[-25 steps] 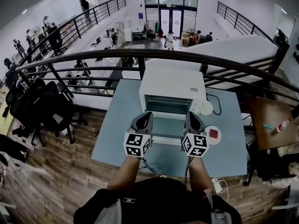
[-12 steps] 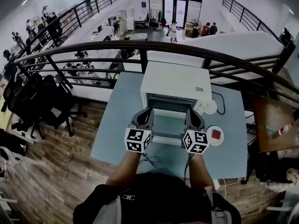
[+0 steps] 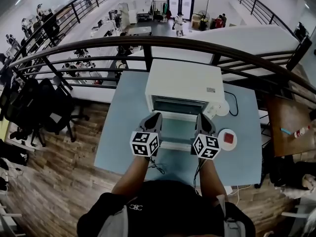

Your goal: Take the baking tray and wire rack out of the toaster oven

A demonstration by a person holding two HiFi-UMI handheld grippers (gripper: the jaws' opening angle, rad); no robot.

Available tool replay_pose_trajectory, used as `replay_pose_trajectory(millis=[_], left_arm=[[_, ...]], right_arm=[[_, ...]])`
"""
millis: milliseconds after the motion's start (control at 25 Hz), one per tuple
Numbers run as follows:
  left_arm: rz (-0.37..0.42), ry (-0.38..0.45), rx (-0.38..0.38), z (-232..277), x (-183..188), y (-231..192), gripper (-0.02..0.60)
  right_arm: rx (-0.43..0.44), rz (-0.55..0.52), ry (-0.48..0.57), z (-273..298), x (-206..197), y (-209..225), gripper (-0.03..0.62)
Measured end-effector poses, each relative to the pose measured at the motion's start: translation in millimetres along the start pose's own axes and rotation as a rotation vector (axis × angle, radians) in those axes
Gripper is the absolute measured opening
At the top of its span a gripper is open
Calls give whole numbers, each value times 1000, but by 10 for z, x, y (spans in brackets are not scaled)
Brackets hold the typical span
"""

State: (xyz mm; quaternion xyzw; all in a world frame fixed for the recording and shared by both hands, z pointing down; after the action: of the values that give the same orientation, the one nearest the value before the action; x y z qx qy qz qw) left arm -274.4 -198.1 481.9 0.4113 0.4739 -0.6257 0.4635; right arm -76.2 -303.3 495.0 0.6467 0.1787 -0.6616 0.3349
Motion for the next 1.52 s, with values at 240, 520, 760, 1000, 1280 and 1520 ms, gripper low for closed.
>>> replay_pose_trajectory(millis=[240, 520, 760, 1000, 1280, 1520], left_arm=[[-296, -75, -14, 145, -249, -225, 12], [-831, -84, -85, 341, -620, -457, 14], [-1087, -60, -79, 499, -903, -638, 181], [-1153, -74, -61, 763, -1070, -771, 181], [-1217, -43, -35, 1181, -1210, -950, 179], [-1280, 4, -10, 1436, -1282, -1092, 181]], right_arm=[[-22, 146, -34, 85, -207, 130, -5], [-30, 584, -6, 236, -588, 354, 25], [-46, 880, 28, 414, -869, 458, 128], [-94, 1024, 79, 648, -1048, 552, 166], [-157, 1095, 110, 915, -1249, 695, 176], [-200, 1148, 194, 1104, -1279, 933, 181]])
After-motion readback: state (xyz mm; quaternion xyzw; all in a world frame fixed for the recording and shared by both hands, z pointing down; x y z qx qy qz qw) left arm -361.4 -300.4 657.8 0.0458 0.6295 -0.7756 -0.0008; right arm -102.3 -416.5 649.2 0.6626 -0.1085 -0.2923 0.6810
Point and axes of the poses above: the fingertips, and each gripper's own axes: z forward along the fingers, y to its right, x out of its top, the point moved 5 cm from there along -z, backward along the fingers, and after that the axes turned 6 degrees about x, right-handed, at the moved point
